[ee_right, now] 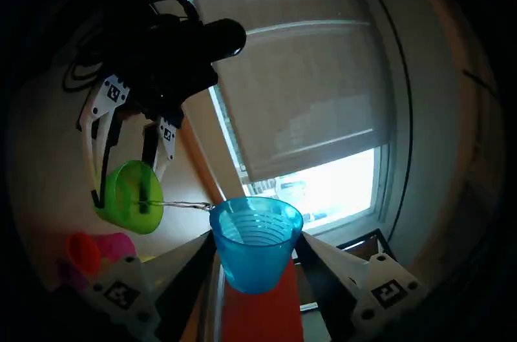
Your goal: Pour water
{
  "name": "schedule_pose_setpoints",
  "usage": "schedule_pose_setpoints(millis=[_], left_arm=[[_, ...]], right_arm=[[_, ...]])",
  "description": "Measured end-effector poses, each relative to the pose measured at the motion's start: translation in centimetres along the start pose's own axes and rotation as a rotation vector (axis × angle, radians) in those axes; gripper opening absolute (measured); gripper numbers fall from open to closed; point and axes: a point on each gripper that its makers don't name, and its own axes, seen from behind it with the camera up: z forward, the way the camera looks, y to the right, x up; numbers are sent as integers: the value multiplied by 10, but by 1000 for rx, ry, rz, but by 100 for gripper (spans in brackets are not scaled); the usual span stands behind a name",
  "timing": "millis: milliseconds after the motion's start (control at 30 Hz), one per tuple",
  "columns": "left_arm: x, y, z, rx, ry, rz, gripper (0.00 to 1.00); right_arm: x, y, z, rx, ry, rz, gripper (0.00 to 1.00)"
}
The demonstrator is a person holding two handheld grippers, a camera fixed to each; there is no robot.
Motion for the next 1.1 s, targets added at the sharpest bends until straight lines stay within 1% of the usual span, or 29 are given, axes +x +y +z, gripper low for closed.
schedule_pose_setpoints(millis=[400, 1100], left_arm=[[2, -1, 0, 2, 7, 0, 82], [4, 5, 0, -7, 10, 14, 82]], right_arm=[[1, 2, 0, -3, -1, -15, 88], [5, 5, -4, -8, -1, -46, 88]])
